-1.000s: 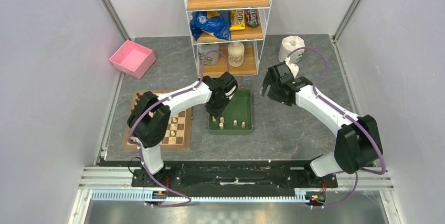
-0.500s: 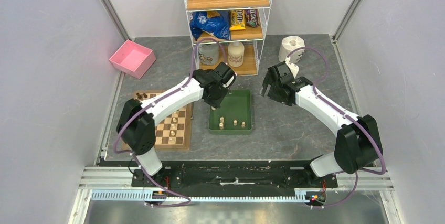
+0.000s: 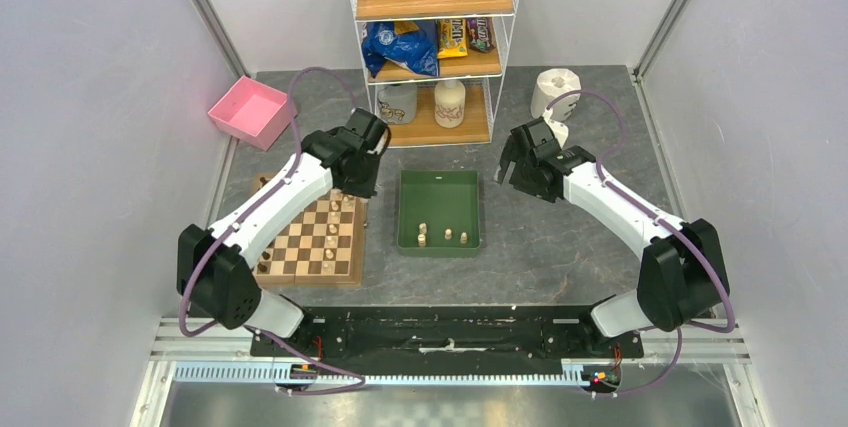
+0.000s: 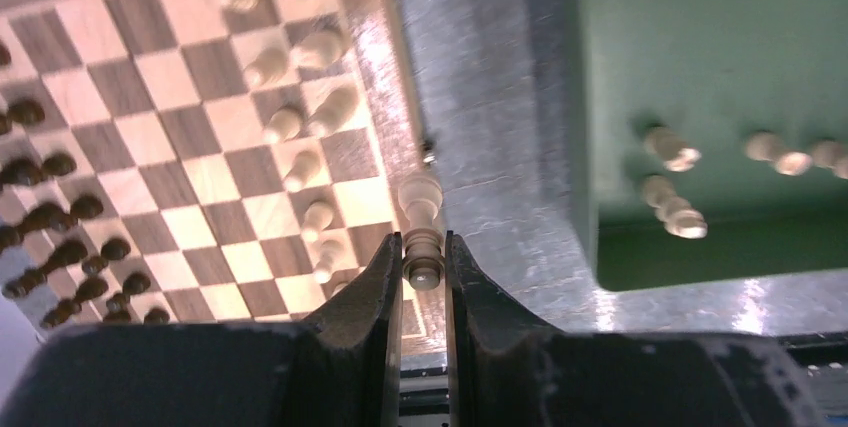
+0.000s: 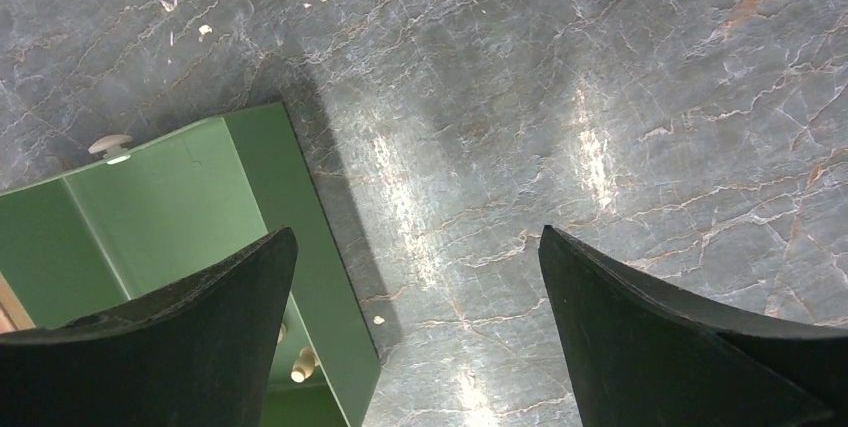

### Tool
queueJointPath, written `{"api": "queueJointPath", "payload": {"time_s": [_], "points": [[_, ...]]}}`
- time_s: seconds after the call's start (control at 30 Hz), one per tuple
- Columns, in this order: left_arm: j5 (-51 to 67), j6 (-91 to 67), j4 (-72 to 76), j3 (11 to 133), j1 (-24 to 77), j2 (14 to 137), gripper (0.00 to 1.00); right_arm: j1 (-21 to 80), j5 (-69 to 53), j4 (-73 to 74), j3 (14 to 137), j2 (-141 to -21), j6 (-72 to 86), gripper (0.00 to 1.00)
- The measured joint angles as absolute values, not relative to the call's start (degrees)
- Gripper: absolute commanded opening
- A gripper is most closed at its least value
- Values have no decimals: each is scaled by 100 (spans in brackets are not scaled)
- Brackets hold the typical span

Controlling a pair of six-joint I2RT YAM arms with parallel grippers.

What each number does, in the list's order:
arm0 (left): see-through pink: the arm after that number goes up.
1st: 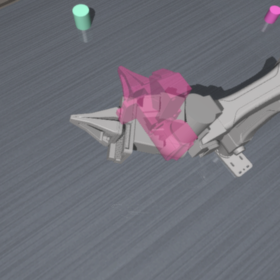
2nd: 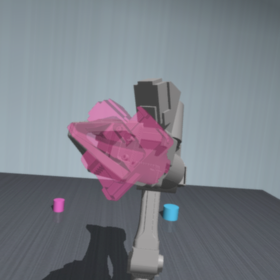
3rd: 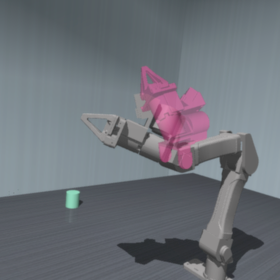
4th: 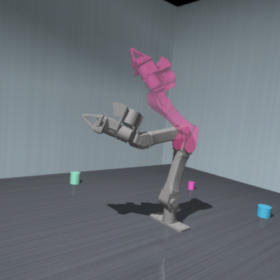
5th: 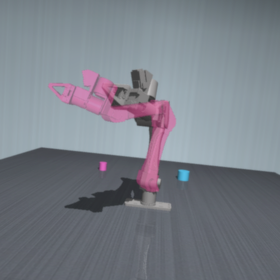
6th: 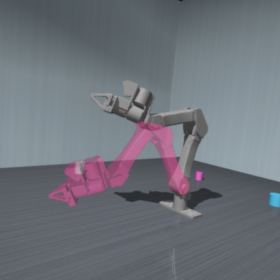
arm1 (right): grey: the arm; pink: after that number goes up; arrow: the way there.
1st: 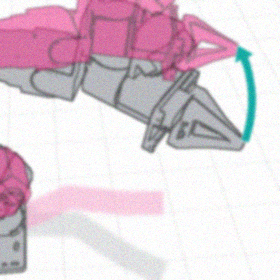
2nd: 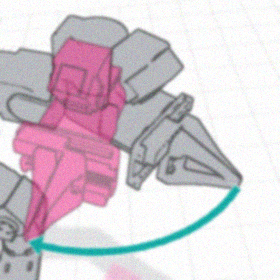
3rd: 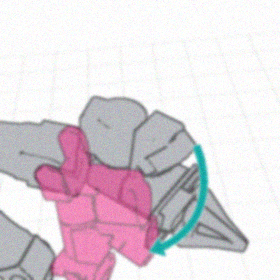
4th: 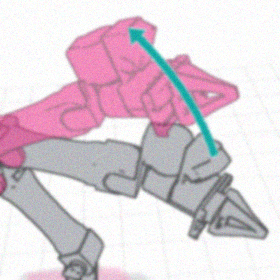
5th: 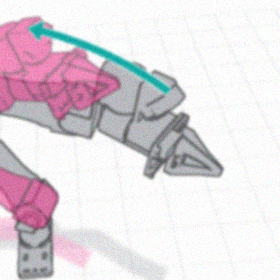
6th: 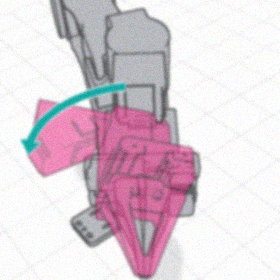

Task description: Set up the chess pieces on the board

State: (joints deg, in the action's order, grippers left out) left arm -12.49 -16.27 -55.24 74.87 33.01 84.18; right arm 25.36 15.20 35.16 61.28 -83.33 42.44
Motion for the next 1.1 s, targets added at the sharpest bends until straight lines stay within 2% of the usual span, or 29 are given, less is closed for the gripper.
{"api": "queueJointPath", "payload": {"time_s": [0.17,0.5,1.1], "points": [[-1059,-1691,-5533,6899,2727,8394,2,2536,1503,3514,6128,-8335,4244,99],[-934,-1693,-5277,6320,2311,8396,2,2536,1483,3472,6128,-8335,4241,99],[-906,-1693,-4744,6213,2154,8702,2,2536,1481,3472,6128,-8337,4241,99]]}}
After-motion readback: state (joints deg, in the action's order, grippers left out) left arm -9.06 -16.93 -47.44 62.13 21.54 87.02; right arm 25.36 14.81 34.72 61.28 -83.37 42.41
